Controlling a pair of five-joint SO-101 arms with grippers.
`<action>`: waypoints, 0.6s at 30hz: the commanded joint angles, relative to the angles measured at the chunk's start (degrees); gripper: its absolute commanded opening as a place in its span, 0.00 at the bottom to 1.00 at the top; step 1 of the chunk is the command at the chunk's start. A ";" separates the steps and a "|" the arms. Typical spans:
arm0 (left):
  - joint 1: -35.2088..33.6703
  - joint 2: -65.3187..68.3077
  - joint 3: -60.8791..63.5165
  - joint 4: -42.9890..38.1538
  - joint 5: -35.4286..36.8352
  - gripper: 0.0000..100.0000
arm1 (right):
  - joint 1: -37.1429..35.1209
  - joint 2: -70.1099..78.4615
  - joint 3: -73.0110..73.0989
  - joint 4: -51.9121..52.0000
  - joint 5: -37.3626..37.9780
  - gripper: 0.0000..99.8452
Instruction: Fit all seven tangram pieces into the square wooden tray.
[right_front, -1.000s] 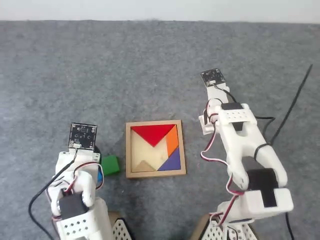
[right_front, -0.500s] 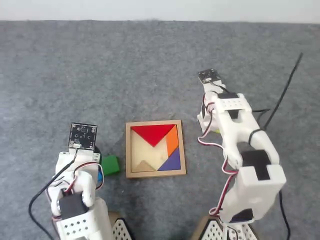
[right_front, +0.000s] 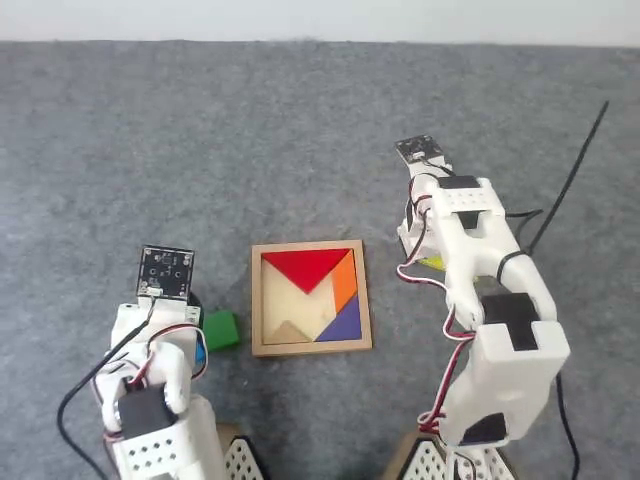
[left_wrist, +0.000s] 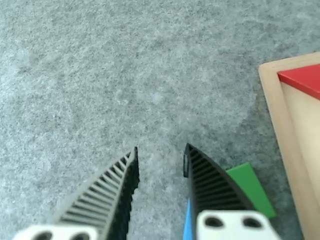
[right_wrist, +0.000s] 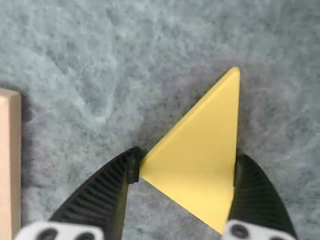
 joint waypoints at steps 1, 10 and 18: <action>-0.35 -1.05 -0.84 0.26 -0.53 0.15 | -0.48 -0.13 -2.81 3.56 0.53 0.30; -0.35 -1.05 -0.84 0.26 -1.32 0.15 | -1.71 0.40 -3.87 9.01 0.97 0.38; -0.35 -1.05 -0.75 0.35 -3.52 0.15 | -1.54 0.48 -3.87 8.66 3.16 0.22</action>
